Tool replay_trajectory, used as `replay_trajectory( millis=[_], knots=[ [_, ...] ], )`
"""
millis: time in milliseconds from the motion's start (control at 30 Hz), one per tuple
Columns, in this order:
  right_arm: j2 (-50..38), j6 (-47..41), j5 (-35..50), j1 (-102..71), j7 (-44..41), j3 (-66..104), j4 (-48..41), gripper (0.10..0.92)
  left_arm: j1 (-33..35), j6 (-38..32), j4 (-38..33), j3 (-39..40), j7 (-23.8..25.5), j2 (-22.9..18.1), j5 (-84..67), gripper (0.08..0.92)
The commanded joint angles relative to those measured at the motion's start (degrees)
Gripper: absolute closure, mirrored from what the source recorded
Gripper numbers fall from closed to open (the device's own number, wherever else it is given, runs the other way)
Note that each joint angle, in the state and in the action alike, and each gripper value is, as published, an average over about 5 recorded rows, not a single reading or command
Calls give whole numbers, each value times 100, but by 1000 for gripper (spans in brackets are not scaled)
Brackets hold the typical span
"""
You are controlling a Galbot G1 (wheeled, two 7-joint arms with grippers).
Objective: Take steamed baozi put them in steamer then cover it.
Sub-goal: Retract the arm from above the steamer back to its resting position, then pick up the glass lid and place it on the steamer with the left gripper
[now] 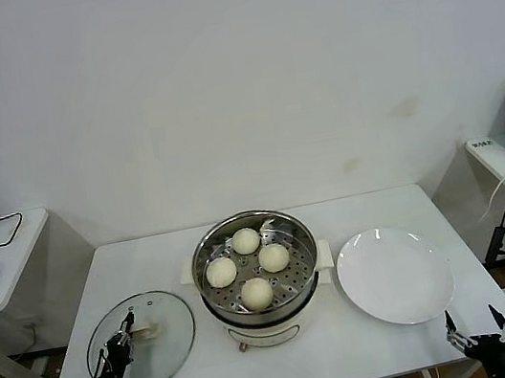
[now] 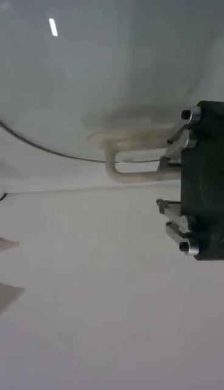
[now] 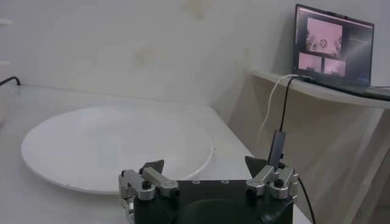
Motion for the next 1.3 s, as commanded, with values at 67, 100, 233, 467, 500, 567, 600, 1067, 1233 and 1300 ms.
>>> replay_trajectory(
  millis=[67, 100, 233, 467, 500, 567, 600, 1067, 1233, 1300],
  knots=[
    [-4, 4, -40, -69, -46, 2, 162, 203, 360, -11, -805, -312, -111, 88, -40, 844],
    [-13, 1, -36, -86, -50, 5, 191, 203, 430, 16, -943, -373, -82, 123, -68, 852],
    [-38, -8, -27, -144, -60, -2, 316, 203, 741, 164, -1471, -648, 150, 328, -340, 852],
    [-62, -20, -48, -261, -76, -131, 468, 203, 1251, 545, -2630, -1315, 911, 858, -1092, 852],
    [-64, -16, -58, -274, -78, -156, 476, 203, 1295, 623, -2771, -1383, 1036, 938, -1238, 852],
    [-64, -4, -86, -300, -79, -206, 492, 203, 1369, 836, -3029, -1431, 1312, 1111, -1649, 852],
    [-62, 2, -100, -311, -79, -227, 498, 203, 1397, 964, -3163, -1418, 1439, 1193, -1864, 852],
    [70, 130, -591, -318, -18, -562, 433, 203, 201, 2644, -4710, 1067, 2025, 1423, -1962, 852],
    [131, 205, -821, -265, 21, -634, 358, 203, -513, 2931, -4345, 2030, 2071, 1149, -1434, 852],
    [140, 218, -857, -262, 23, -652, 347, 203, -735, 3038, -4236, 2305, 2139, 1005, -1235, 852]
  ],
)
